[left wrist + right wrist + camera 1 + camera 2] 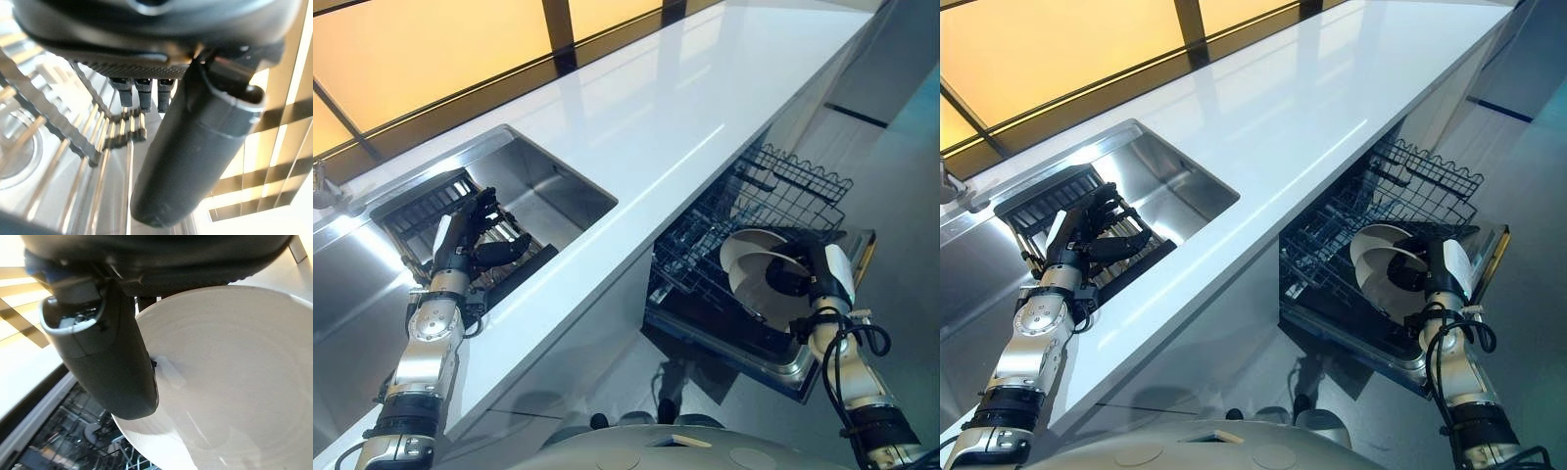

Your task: Pick up plates and place into dishwasher.

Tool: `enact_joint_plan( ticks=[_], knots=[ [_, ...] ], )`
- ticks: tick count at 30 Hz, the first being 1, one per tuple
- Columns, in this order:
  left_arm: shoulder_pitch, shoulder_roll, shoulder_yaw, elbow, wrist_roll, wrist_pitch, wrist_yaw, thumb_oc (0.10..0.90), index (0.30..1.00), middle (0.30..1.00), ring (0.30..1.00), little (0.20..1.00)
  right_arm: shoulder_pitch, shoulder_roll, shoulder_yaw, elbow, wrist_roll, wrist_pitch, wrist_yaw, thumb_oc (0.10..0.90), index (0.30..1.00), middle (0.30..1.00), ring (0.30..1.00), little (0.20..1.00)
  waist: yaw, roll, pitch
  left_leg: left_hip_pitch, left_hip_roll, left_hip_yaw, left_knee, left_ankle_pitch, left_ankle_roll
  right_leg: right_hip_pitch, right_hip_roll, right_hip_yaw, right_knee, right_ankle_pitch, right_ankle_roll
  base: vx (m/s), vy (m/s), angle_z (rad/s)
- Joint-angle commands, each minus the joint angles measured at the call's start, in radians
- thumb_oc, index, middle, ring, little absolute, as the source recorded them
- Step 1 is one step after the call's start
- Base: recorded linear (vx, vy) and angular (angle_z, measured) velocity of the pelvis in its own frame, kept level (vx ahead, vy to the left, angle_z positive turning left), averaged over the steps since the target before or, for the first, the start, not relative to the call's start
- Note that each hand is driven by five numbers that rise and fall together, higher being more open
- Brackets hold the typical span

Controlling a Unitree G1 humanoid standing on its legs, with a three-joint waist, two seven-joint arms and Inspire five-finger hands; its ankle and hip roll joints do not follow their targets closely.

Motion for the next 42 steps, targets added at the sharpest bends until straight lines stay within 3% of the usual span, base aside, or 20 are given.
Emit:
enact_joint_plan(
  ticks=[1,7,24,25,26,27,42],
  knots=[
    [0.033,0.033,0.004,0.007,-0.017,-0.062,-0.004,0.800,0.900,0.900,0.900,0.900,-0.111,-0.038,-0.009,0.058,-0.049,-0.009,-0.090,0.100,0.300,0.300,0.300,0.200,0.045,-0.014,-0.044,-0.039,-0.043,0.001,0.006,-0.044,-0.006,-0.018,0.005,-0.044,0.060,-0.051,0.062,0.03,0.006,0.12],
    [0.032,0.032,-0.012,0.006,-0.018,-0.055,-0.018,0.800,0.900,0.900,0.900,0.900,-0.123,-0.015,0.017,0.120,-0.033,-0.014,-0.100,0.100,0.300,0.300,0.300,0.200,0.057,-0.008,-0.036,-0.037,-0.046,-0.013,0.006,-0.043,-0.004,-0.014,0.000,-0.054,0.063,-0.052,0.061,0.04,0.005,0.13],
    [0.013,0.012,-0.080,0.010,-0.018,-0.055,-0.023,0.800,0.900,0.900,0.900,0.900,-0.148,0.014,0.108,0.048,-0.022,-0.090,-0.081,0.100,0.300,0.300,0.300,0.200,0.059,-0.003,-0.018,-0.032,-0.050,-0.021,0.006,-0.043,0.000,-0.016,-0.004,-0.059,0.072,-0.055,0.063,0.01,0.003,0.02],
    [0.013,0.011,-0.084,0.018,-0.019,-0.061,-0.027,0.800,0.900,0.900,0.900,0.900,-0.150,0.018,0.112,0.042,-0.014,-0.090,-0.074,0.171,0.361,0.361,0.361,0.271,0.059,-0.003,-0.018,-0.032,-0.050,-0.021,0.006,-0.043,0.000,-0.016,-0.004,-0.058,0.071,-0.055,0.064,0.00,0.000,0.00],
    [0.013,0.009,-0.087,0.017,-0.019,-0.061,-0.028,0.800,0.900,0.900,0.900,0.900,-0.150,0.020,0.114,0.037,-0.008,-0.092,-0.069,0.671,0.789,0.789,0.789,0.771,0.059,-0.002,-0.018,-0.032,-0.050,-0.021,0.006,-0.043,-0.001,-0.016,-0.004,-0.058,0.070,-0.054,0.065,0.00,0.000,0.00],
    [0.013,0.008,-0.087,0.016,-0.018,-0.061,-0.028,0.800,0.900,0.900,0.900,0.900,-0.150,0.021,0.115,0.036,-0.008,-0.092,-0.068,0.800,0.900,0.900,0.900,0.900,0.059,-0.002,-0.018,-0.032,-0.050,-0.021,0.006,-0.043,-0.001,-0.016,-0.004,-0.058,0.070,-0.054,0.065,0.00,0.000,0.00],
    [0.023,0.006,-0.075,0.014,-0.020,-0.054,-0.028,0.800,0.900,0.900,0.900,0.900,-0.106,0.006,0.031,-0.162,0.073,-0.156,0.024,0.800,0.900,0.900,0.900,0.900,0.033,-0.007,-0.010,-0.028,-0.046,-0.002,0.006,-0.043,0.000,-0.020,-0.002,-0.047,0.077,-0.055,0.069,0.00,0.000,0.00]
  ],
)
